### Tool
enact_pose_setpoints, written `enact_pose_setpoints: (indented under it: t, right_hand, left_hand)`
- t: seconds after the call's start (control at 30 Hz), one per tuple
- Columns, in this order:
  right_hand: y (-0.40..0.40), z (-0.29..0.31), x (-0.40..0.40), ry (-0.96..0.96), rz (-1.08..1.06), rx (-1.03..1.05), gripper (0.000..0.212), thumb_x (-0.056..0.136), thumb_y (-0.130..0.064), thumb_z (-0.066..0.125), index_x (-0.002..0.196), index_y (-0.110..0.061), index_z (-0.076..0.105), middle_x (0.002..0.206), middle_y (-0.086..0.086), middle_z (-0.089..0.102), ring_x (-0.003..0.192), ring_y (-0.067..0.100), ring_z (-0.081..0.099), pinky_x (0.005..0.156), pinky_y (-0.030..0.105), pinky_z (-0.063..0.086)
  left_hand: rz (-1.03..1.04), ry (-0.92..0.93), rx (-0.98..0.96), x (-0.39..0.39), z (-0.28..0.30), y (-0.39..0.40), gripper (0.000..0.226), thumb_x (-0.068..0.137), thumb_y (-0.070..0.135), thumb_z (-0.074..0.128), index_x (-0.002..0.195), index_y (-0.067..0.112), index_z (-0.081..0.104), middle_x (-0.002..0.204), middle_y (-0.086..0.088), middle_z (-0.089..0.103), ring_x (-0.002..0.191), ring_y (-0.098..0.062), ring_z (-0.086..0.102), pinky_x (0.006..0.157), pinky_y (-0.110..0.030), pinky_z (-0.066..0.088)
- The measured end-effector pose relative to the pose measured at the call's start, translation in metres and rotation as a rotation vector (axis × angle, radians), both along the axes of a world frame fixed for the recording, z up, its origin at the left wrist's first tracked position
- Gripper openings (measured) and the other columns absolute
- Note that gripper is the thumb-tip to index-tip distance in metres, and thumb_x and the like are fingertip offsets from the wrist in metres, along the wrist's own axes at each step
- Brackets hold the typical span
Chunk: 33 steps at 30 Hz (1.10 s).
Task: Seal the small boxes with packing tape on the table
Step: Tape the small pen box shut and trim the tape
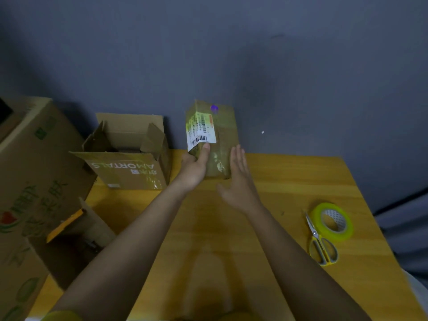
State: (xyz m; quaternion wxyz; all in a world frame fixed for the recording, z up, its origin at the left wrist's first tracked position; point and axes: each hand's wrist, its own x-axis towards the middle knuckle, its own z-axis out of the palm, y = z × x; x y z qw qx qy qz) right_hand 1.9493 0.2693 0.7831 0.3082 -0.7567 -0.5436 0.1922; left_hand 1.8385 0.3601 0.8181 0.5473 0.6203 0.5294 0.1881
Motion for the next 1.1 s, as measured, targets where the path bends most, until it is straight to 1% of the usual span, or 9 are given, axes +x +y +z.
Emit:
enact_pose_setpoints:
  t: [0.13, 0.23, 0.4, 0.5, 0.67, 0.77, 0.9, 1.0, 1.1]
  right_hand:
    - [0.004, 0.033, 0.009, 0.616, -0.146, 0.134, 0.092, 0.084, -0.03, 0.059, 0.156, -0.021, 0.003, 0.159, -0.009, 0.016, 0.143, 0.009, 0.023, 0.112, 0.025, 0.028]
    - [0.006, 0.052, 0.014, 0.761, -0.14, 0.216, 0.067, 0.096, -0.035, 0.056, 0.153, -0.02, 0.024, 0.149, -0.012, 0.039, 0.131, 0.003, 0.04, 0.094, 0.014, 0.036]
    - [0.014, 0.057, 0.02, 1.007, -0.163, 0.073, 0.055, 0.097, -0.054, 0.04, 0.142, -0.021, 0.046, 0.137, -0.005, 0.056, 0.124, 0.011, 0.053, 0.102, 0.03, 0.042]
    - [0.01, 0.053, 0.022, 1.258, -0.154, 0.0, 0.059, 0.096, -0.063, 0.028, 0.129, -0.023, 0.058, 0.114, -0.004, 0.07, 0.101, 0.01, 0.067, 0.077, 0.026, 0.055]
    - [0.011, 0.036, 0.006, 1.291, -0.377, 0.083, 0.065, 0.091, -0.068, 0.036, 0.125, -0.02, 0.062, 0.109, 0.0, 0.073, 0.098, 0.017, 0.069, 0.078, 0.033, 0.054]
    - [0.013, 0.022, -0.002, 1.121, -0.513, 0.037, 0.063, 0.089, -0.072, 0.034, 0.111, -0.022, 0.065, 0.102, -0.001, 0.072, 0.086, 0.014, 0.067, 0.064, 0.027, 0.047]
    - [0.018, 0.026, -0.003, 1.269, -0.505, -0.048, 0.071, 0.087, -0.077, 0.029, 0.114, -0.022, 0.065, 0.102, 0.001, 0.073, 0.088, 0.017, 0.068, 0.064, 0.027, 0.05]
    - [0.018, 0.027, 0.001, 1.173, -0.506, -0.014, 0.071, 0.088, -0.074, 0.032, 0.116, -0.019, 0.066, 0.104, 0.005, 0.074, 0.09, 0.019, 0.07, 0.054, 0.022, 0.048]
    - [0.02, 0.028, -0.006, 1.129, -0.559, 0.076, 0.066, 0.089, -0.069, 0.041, 0.121, -0.015, 0.061, 0.11, 0.002, 0.071, 0.095, 0.018, 0.069, 0.07, 0.032, 0.057]
  left_hand:
    - [0.002, -0.08, 0.001, -0.005, 0.016, 0.004, 0.102, 0.079, 0.083, 0.031, 0.152, 0.017, 0.009, 0.157, -0.005, 0.021, 0.14, -0.027, 0.029, 0.112, -0.051, 0.03]
    - [-0.02, -0.116, 0.017, -0.01, 0.027, 0.005, 0.098, 0.08, 0.084, 0.028, 0.154, 0.023, 0.007, 0.159, 0.001, 0.014, 0.145, -0.025, 0.02, 0.116, -0.051, 0.022]
    - [-0.063, -0.095, 0.083, -0.009, 0.035, -0.007, 0.089, 0.088, 0.073, 0.029, 0.153, 0.018, 0.004, 0.158, -0.001, 0.017, 0.144, -0.023, 0.023, 0.108, -0.037, 0.026]
    - [-0.114, -0.086, 0.074, -0.008, 0.036, -0.014, 0.083, 0.09, 0.069, 0.03, 0.151, 0.017, 0.01, 0.154, -0.001, 0.026, 0.139, -0.021, 0.028, 0.097, -0.03, 0.027]
    - [-0.098, 0.0, 0.059, -0.01, 0.037, -0.014, 0.083, 0.087, 0.072, 0.035, 0.143, 0.012, 0.031, 0.141, -0.006, 0.041, 0.125, -0.023, 0.044, 0.099, -0.036, 0.036]
    - [-0.06, 0.534, 0.63, -0.003, 0.023, -0.011, 0.066, 0.098, 0.049, 0.04, 0.145, 0.004, 0.028, 0.148, -0.018, 0.032, 0.135, -0.036, 0.033, 0.106, -0.043, 0.031]
    - [-0.407, 0.644, 1.143, 0.011, -0.001, -0.034, 0.057, 0.098, 0.04, 0.024, 0.139, 0.01, 0.05, 0.146, -0.009, 0.046, 0.139, -0.026, 0.037, 0.114, -0.047, 0.024]
    - [-0.497, 0.641, 1.073, 0.013, 0.0, -0.043, 0.065, 0.097, 0.045, 0.002, 0.152, 0.014, 0.021, 0.159, -0.008, 0.018, 0.148, -0.022, 0.013, 0.121, -0.039, 0.005]
    - [-0.318, 0.614, 0.797, 0.02, 0.01, -0.037, 0.06, 0.099, 0.046, 0.001, 0.153, 0.023, -0.007, 0.16, -0.005, -0.016, 0.147, -0.022, -0.015, 0.119, -0.041, 0.003]
